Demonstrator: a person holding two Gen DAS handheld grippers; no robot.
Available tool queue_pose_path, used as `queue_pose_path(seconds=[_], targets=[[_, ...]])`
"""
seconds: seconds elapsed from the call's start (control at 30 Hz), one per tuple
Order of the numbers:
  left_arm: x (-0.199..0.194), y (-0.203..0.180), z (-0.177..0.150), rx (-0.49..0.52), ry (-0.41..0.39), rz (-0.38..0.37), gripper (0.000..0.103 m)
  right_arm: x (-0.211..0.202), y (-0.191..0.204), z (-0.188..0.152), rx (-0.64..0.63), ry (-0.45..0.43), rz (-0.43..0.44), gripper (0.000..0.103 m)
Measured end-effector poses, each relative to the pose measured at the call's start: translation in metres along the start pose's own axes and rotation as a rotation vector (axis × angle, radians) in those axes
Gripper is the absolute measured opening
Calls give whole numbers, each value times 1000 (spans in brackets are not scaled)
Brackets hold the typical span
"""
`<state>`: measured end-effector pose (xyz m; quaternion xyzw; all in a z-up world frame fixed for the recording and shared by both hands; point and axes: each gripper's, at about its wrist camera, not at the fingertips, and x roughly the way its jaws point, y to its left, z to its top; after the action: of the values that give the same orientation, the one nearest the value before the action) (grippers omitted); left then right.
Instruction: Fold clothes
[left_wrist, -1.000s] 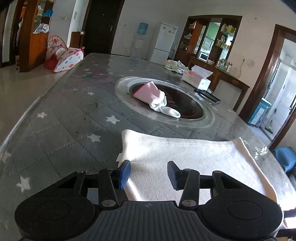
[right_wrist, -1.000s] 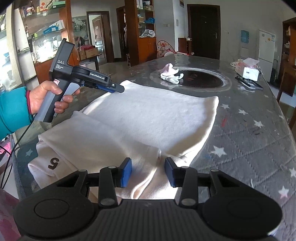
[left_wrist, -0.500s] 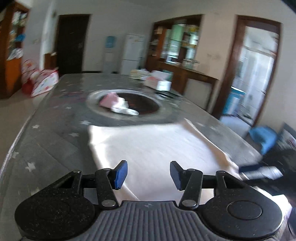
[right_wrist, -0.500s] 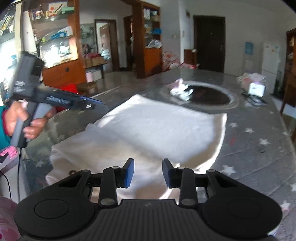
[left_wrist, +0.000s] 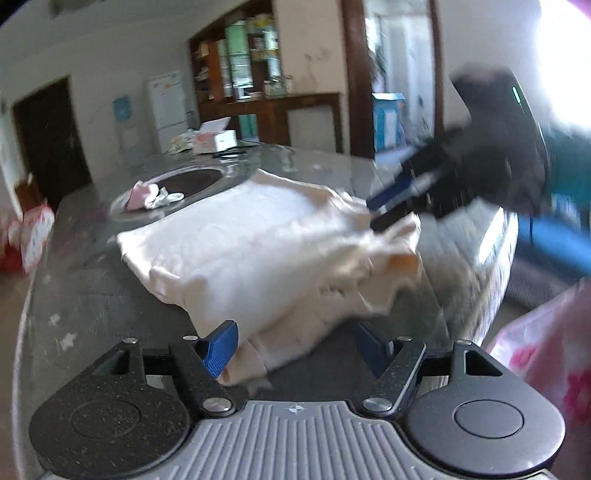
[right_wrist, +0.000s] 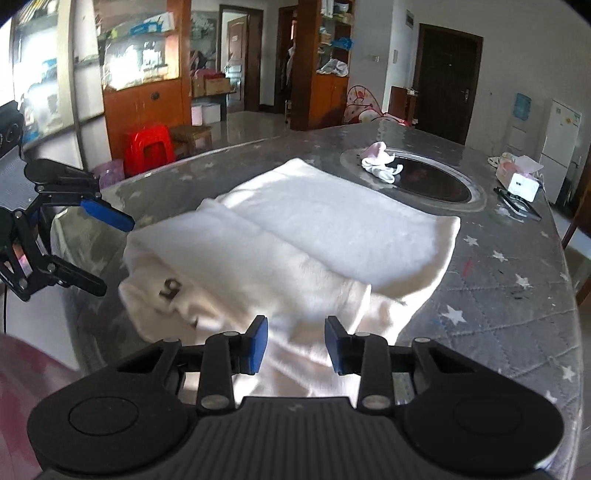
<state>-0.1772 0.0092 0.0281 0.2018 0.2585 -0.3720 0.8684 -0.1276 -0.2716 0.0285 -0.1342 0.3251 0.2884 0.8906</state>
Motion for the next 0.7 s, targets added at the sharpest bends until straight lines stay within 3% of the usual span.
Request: queue_pose_path(seconds=[0.17, 0.33, 0.43, 0.5, 0.7], targets=[[17, -28, -5, 165, -21, 99, 73, -10, 9, -6, -63, 29, -17, 43], [28, -39, -6, 226, -70, 132, 70, -21, 16, -12, -133, 46, -43, 46], [33, -39, -4, 229, -72, 125, 50, -26, 21, -17, -174, 58, -50, 52], [35, -35, -1, 211, -72, 118, 31, -28, 26, -21, -233, 64, -59, 54], [30, -6, 21, 47, -105, 53, 16, -22, 44, -27, -367, 36, -36, 59]])
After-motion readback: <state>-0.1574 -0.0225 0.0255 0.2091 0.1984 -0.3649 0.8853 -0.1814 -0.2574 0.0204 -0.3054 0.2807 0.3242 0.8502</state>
